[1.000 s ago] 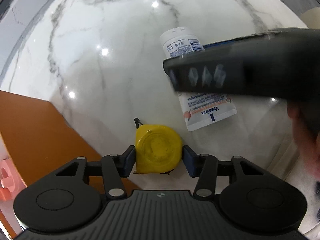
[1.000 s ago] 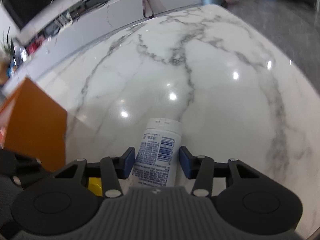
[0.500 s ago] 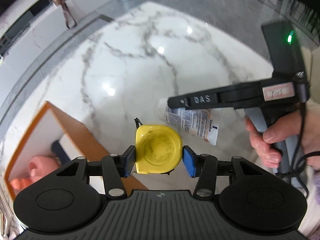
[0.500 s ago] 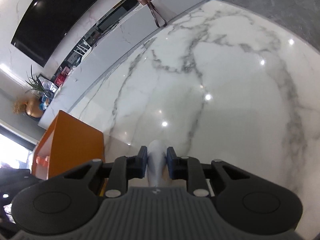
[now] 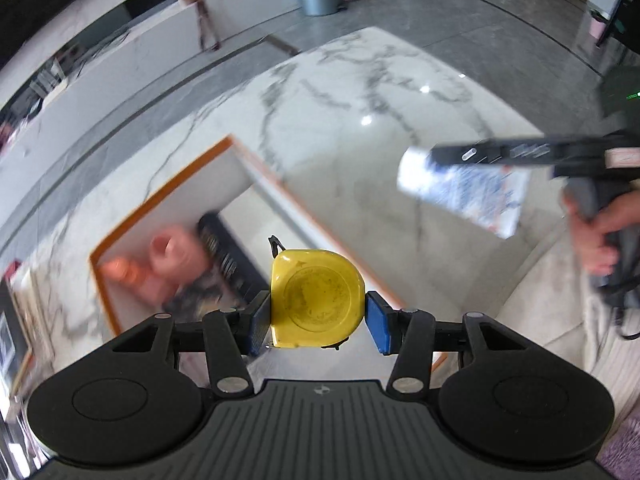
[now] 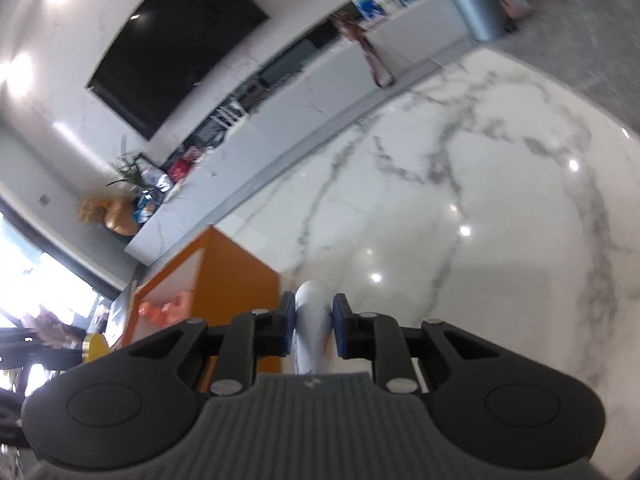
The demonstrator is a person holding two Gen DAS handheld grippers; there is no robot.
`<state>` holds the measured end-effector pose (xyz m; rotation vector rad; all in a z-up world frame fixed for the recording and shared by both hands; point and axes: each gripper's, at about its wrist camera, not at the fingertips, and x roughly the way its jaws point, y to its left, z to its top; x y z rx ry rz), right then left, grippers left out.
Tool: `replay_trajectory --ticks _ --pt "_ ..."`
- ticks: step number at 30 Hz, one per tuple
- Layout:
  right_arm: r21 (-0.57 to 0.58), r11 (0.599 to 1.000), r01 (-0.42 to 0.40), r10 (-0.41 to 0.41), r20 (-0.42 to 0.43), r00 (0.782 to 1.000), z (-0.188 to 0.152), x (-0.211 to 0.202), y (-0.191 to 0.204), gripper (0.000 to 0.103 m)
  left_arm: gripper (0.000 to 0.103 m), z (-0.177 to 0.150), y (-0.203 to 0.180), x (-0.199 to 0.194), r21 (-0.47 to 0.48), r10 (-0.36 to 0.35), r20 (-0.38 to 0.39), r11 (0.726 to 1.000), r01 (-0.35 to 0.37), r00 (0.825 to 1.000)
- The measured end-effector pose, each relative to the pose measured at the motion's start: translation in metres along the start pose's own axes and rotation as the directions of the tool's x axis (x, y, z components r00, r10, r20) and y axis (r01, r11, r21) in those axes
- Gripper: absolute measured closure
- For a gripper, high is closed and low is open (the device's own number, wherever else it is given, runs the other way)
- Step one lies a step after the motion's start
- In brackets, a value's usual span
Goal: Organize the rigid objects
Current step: 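Carry tape measure and lotion tube over the box with both tools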
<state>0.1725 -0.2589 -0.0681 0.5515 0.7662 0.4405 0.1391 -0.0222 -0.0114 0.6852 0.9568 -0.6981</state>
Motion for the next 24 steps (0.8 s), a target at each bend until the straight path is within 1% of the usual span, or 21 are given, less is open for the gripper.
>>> replay_trajectory --ticks 2,5,8,10,14,15,18,21,24 --pt "-0.045 0.998 -0.033 0.034 0.01 0.999 0.001 -0.011 0.016 0.083 0.046 -0.008 0.009 0.002 -0.032 -0.006 -0.014 0.999 0.006 1.0" --pt "-0.098 0.991 -0.095 0.096 0.007 0.995 0.003 -0.022 0.048 0.083 0.046 -0.013 0.021 0.02 -0.073 -0.017 -0.037 0.997 0.014 0.999" --pt "-0.142 0.977 -0.157 0.155 -0.024 0.988 0.003 -0.022 0.082 0.083 0.046 -0.014 0.03 0.037 -0.147 -0.043 -0.062 0.989 0.033 0.997" --pt "-0.171 0.969 -0.179 0.171 -0.058 0.984 0.001 -0.016 0.103 0.083 0.046 -0.013 0.033 0.05 -0.176 -0.059 -0.072 0.983 0.045 0.996" --pt "-0.212 0.963 -0.167 0.147 -0.106 0.983 -0.005 0.005 0.128 0.083 0.046 -0.012 0.032 0.071 -0.145 -0.065 -0.093 0.988 0.051 0.994" --pt "-0.224 0.962 -0.156 0.133 -0.115 0.984 -0.007 0.01 0.132 0.083 0.046 -0.013 0.032 0.075 -0.124 -0.072 -0.102 0.99 0.06 0.992" --pt "-0.255 0.958 -0.132 0.1 -0.136 0.986 -0.009 0.023 0.135 0.083 0.045 -0.015 0.032 0.089 -0.085 -0.102 -0.131 0.992 0.091 0.986" --pt "-0.268 0.956 -0.116 0.074 -0.161 0.984 -0.01 0.035 0.136 0.083 0.046 -0.018 0.027 0.102 -0.017 -0.104 -0.163 0.995 0.102 0.981" --pt "-0.287 0.953 -0.103 0.052 -0.181 0.982 -0.009 0.046 0.137 0.083 0.046 -0.021 0.025 0.112 0.002 -0.119 -0.185 0.993 0.121 0.976"
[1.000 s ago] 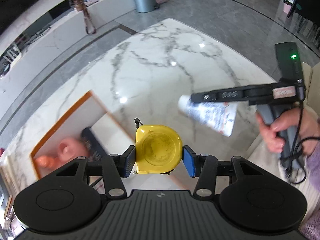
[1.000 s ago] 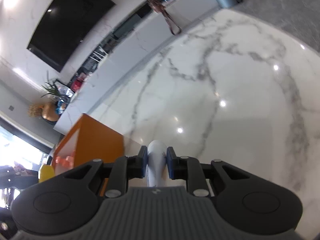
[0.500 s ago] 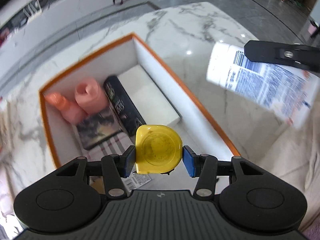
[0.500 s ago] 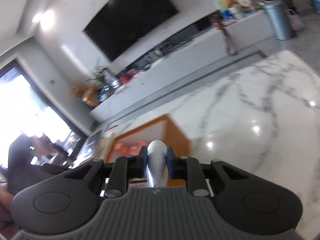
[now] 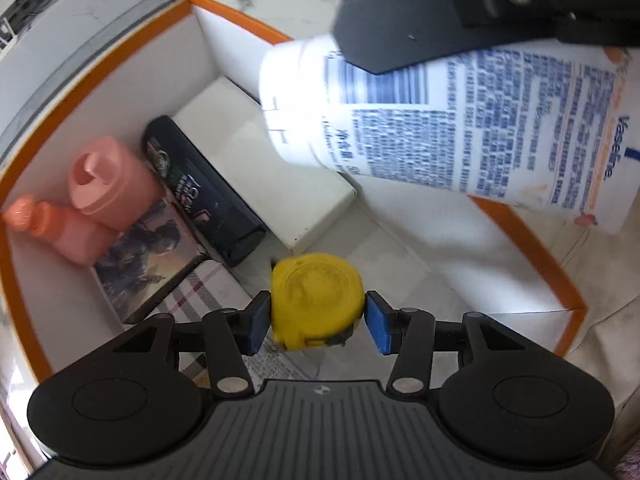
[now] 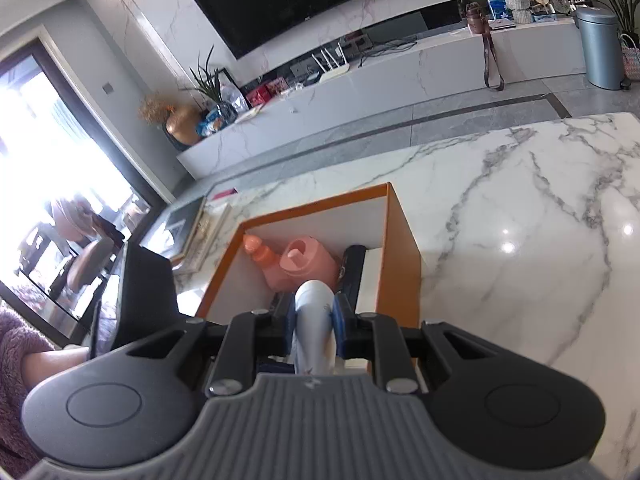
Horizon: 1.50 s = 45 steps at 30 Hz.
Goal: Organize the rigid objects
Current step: 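Carry tape measure and lotion tube over the box with both tools, then open left tool to drop tape measure while right tool lowers lotion tube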
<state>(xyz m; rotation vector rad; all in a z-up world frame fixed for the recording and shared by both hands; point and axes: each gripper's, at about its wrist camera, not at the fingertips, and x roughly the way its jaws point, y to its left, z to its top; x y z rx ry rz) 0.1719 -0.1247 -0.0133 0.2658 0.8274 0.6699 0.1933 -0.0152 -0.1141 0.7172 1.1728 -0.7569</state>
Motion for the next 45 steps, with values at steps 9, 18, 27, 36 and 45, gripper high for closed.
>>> replay_trajectory --ticks 9,18,27,36,45 --pt "-0.108 0.994 0.032 -0.042 -0.096 0.994 0.004 0.021 0.008 0.083 0.037 -0.017 -0.01 0.004 0.108 0.019 0.036 0.994 -0.023 0.999" --pt "-0.228 0.974 0.009 -0.05 -0.173 0.984 0.006 0.026 0.028 0.083 0.035 -0.07 0.014 -0.078 -0.1 -0.012 0.217 0.994 0.035 0.976" --pt "-0.317 0.931 -0.183 0.03 -0.433 0.901 -0.018 0.06 0.063 0.083 0.035 -0.101 0.035 -0.122 -0.316 0.159 0.197 0.944 -0.09 0.968" --pt "-0.246 0.94 -0.236 0.018 -0.657 0.754 -0.037 0.124 0.073 0.083 0.041 -0.128 0.045 -0.114 -0.496 0.151 0.11 0.865 -0.078 0.982" --pt "-0.172 0.974 -0.149 -0.007 -0.677 0.735 -0.057 0.147 0.066 0.083 0.076 -0.15 0.038 -0.095 -0.607 0.088 0.122 0.795 0.005 0.989"
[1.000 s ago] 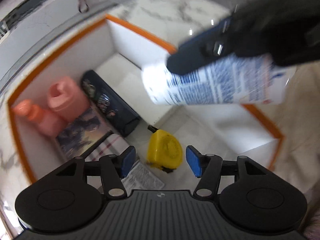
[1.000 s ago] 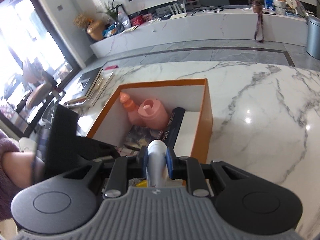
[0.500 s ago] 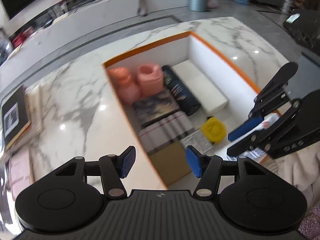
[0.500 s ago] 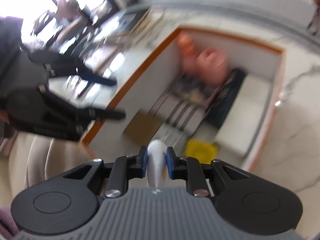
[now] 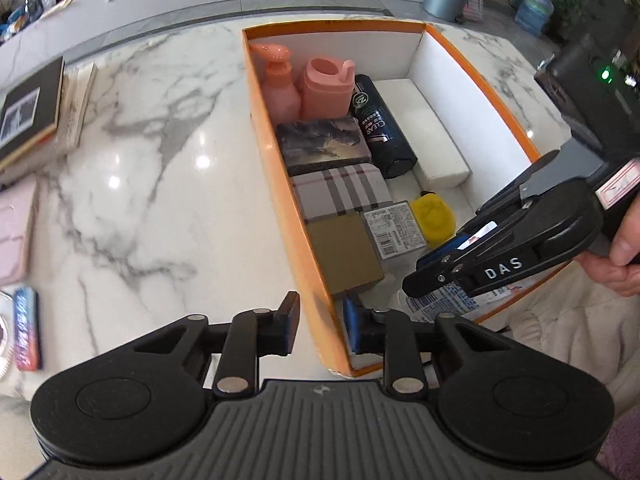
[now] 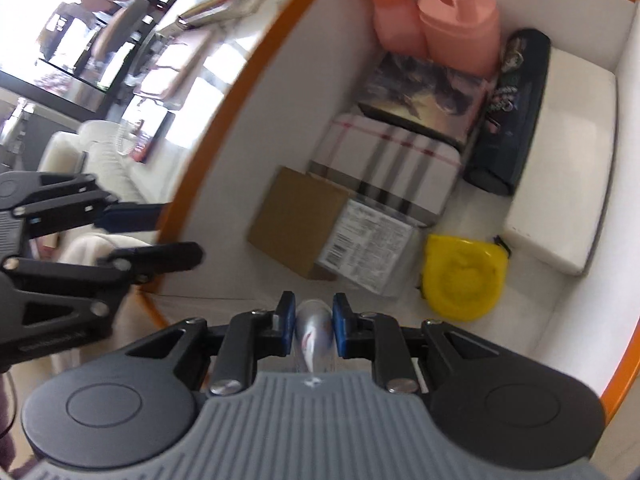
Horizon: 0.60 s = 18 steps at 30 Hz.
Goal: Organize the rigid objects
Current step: 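Open left tool to drop tape measure while right tool lowers lotion tube, then release white lotion tube into the box with right tool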
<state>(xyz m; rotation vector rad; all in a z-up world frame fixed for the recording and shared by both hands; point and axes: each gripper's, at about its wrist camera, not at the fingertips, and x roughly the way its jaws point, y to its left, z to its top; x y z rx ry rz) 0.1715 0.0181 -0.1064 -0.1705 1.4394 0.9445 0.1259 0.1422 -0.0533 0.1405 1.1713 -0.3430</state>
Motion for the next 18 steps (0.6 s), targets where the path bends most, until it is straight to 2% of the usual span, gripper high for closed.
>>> replay_trajectory --ticks 4,8,15,18 --pt "0.024 0.999 0.03 -0.03 -0.002 1.0 -0.004 -0.005 -0.005 0.079 0.077 -0.004 0.0 -0.001 -0.044 -0.018 0.025 0.999 0.019 1.0" --pt "0.007 0.994 0.107 -0.107 0.003 0.994 -0.007 -0.013 -0.003 0.068 0.077 -0.006 -0.002 -0.004 -0.08 -0.007 0.045 0.997 0.011 0.999" --pt "-0.022 0.981 0.192 -0.19 0.058 0.98 -0.016 -0.032 0.0 0.069 0.077 -0.006 -0.011 -0.018 -0.073 0.03 0.081 0.997 -0.024 0.996" --pt "-0.029 0.979 0.204 -0.201 0.079 0.976 -0.02 -0.042 0.002 0.069 0.077 -0.005 -0.015 -0.027 -0.07 0.051 0.103 0.997 -0.044 0.993"
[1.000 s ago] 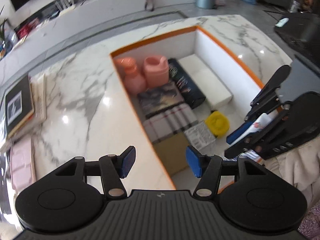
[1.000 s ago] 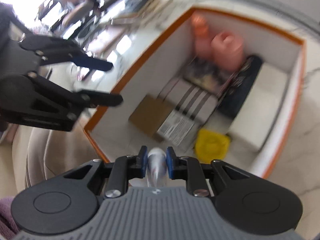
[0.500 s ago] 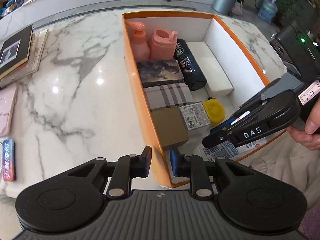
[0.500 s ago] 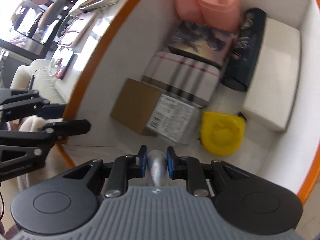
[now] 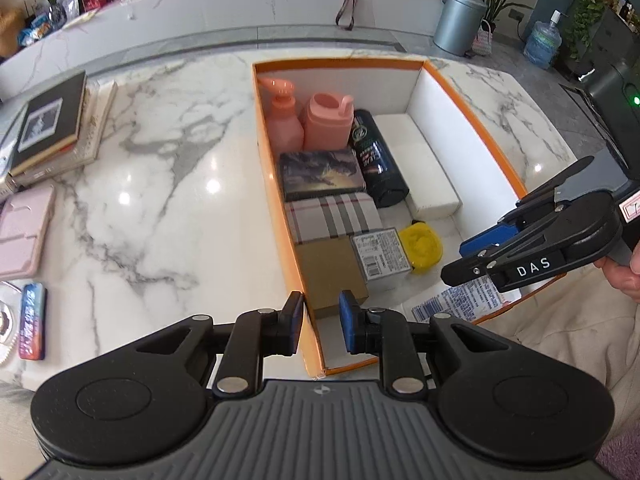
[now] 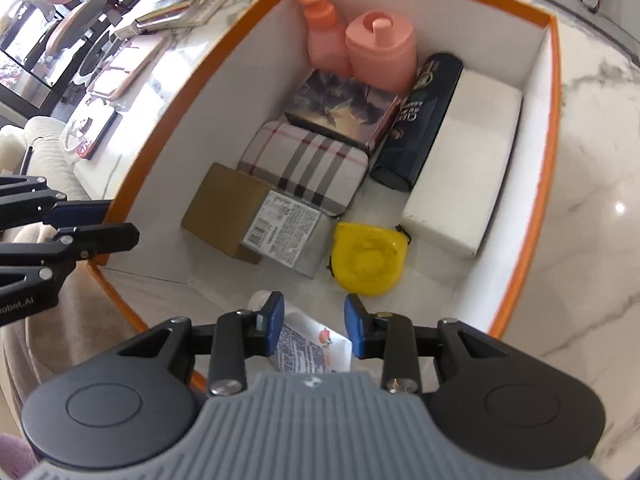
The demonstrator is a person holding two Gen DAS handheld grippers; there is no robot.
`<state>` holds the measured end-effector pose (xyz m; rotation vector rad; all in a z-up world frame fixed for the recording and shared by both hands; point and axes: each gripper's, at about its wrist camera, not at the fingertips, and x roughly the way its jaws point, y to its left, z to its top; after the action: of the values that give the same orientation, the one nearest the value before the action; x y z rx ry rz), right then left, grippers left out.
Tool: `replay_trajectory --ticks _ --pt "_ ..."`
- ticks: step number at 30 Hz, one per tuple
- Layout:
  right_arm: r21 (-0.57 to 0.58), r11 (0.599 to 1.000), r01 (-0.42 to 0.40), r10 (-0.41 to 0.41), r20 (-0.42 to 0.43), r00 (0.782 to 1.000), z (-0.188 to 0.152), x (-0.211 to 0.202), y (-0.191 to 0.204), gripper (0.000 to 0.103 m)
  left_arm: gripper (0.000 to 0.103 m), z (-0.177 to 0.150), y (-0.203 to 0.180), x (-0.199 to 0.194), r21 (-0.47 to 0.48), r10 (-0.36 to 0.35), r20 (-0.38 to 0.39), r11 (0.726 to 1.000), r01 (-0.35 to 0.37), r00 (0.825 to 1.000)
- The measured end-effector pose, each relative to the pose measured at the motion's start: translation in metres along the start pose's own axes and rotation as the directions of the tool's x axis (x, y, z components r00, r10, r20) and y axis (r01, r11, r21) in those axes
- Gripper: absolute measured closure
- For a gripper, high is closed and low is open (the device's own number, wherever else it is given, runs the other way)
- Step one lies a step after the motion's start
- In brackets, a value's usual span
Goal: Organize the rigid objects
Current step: 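Release white lotion tube into the box with right tool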
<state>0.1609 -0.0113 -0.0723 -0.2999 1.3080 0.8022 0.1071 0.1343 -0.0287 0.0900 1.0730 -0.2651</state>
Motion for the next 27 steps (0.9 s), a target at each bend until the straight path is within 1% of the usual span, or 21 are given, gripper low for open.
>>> replay_trajectory --ticks 6,11,14,16,19,21,22,23,24,25,27 --pt "-0.04 0.995 0.093 -0.09 0.062 0.994 -0.008 -0.02 0.009 0.069 0.077 0.001 -0.011 -0.02 0.012 0.019 0.051 1.0 -0.02 0.998" --pt "-0.035 0.995 0.098 -0.094 0.111 0.989 -0.018 -0.042 0.011 0.069 0.077 0.002 -0.025 -0.033 0.03 0.025 0.081 0.999 -0.027 0.996" --pt "-0.034 0.994 0.105 -0.1 0.143 0.985 -0.025 -0.056 0.016 0.068 0.077 0.004 -0.036 -0.044 0.05 0.023 0.111 0.998 -0.028 0.994" --pt "-0.036 0.993 0.11 -0.103 0.167 0.981 -0.029 -0.068 0.021 0.067 0.077 0.006 -0.043 -0.051 0.054 0.021 0.139 0.998 -0.028 0.99" --pt "-0.044 0.991 0.128 -0.115 0.226 0.967 -0.036 -0.089 0.031 0.061 0.076 0.008 -0.052 -0.061 0.046 0.023 0.197 0.998 -0.032 0.98" --pt "-0.046 0.986 0.158 -0.139 0.282 0.949 -0.042 -0.106 0.039 0.053 0.073 0.008 -0.056 -0.068 0.022 0.032 0.245 0.999 -0.039 0.969" --pt "-0.043 0.983 0.179 -0.157 0.314 0.936 -0.046 -0.113 0.043 0.051 0.066 0.007 -0.058 -0.073 0.001 0.028 0.292 1.0 -0.029 0.956" --pt "-0.038 0.979 0.201 -0.176 0.349 0.921 -0.05 -0.121 0.047 0.047 0.059 0.005 -0.059 -0.08 -0.027 0.026 0.349 0.999 -0.017 0.937" --pt "-0.03 0.974 0.225 -0.196 0.387 0.901 -0.054 -0.129 0.051 0.04 0.044 0.003 -0.06 -0.086 -0.049 0.03 0.399 0.999 -0.011 0.917" --pt "-0.017 0.968 0.249 -0.218 0.428 0.877 -0.06 -0.137 0.055 0.038 0.037 0.002 -0.063 -0.091 -0.062 0.042 0.431 0.998 -0.017 0.901" --pt "0.015 0.962 0.271 -0.243 0.495 0.834 -0.072 -0.148 0.06 0.032 0.035 0.002 -0.069 -0.095 -0.083 0.078 0.46 0.996 -0.044 0.885"
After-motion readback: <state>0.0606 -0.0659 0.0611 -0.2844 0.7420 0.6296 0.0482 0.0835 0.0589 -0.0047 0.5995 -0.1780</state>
